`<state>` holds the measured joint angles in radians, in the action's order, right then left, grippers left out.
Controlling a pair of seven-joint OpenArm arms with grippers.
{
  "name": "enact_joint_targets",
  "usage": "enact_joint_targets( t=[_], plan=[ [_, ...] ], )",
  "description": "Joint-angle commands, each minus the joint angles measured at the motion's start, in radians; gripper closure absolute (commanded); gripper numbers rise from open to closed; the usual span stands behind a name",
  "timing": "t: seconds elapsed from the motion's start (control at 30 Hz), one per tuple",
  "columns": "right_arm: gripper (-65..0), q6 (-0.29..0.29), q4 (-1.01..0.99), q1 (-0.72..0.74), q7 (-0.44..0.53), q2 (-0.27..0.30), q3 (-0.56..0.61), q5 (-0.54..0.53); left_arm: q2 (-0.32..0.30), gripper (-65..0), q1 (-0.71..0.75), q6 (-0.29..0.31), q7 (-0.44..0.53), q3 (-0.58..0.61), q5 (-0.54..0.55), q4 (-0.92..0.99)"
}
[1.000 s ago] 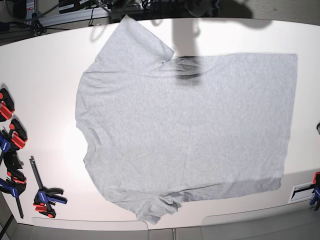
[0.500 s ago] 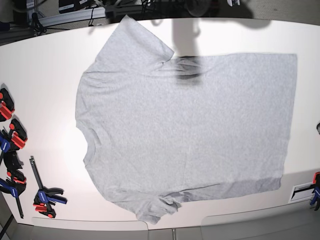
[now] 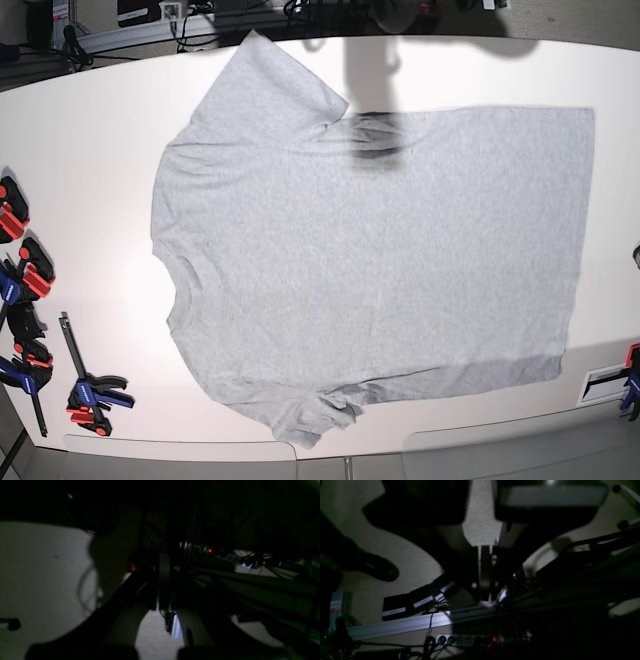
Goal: Fold the T-shirt properly
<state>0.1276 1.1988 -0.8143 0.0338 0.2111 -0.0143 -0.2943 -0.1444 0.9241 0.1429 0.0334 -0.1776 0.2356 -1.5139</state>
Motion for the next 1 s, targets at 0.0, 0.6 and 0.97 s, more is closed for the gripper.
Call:
enact_joint_targets(
  t=[0.0,0.6,0.97],
  plan=[
    [0.0,0.004,0.042,-0.03,0.019,0.005,-0.008,-0.017,-0.012,0.0,0.028,0.007,0.019,-0.005,0.002,-0.04],
    [0.0,0.004,0.76,-0.183,0.018,0.005,-0.223,-0.031,-0.037,0.0,0.095,0.007,-0.008,-0.005,0.002,-0.282],
    [-20.7,-0.019,0.867,-0.063,-0.25,-0.1,-0.249,-0.353,-0.037,0.0,0.089,0.007,-0.015,-0.005,0.001,-0.282]
  ],
)
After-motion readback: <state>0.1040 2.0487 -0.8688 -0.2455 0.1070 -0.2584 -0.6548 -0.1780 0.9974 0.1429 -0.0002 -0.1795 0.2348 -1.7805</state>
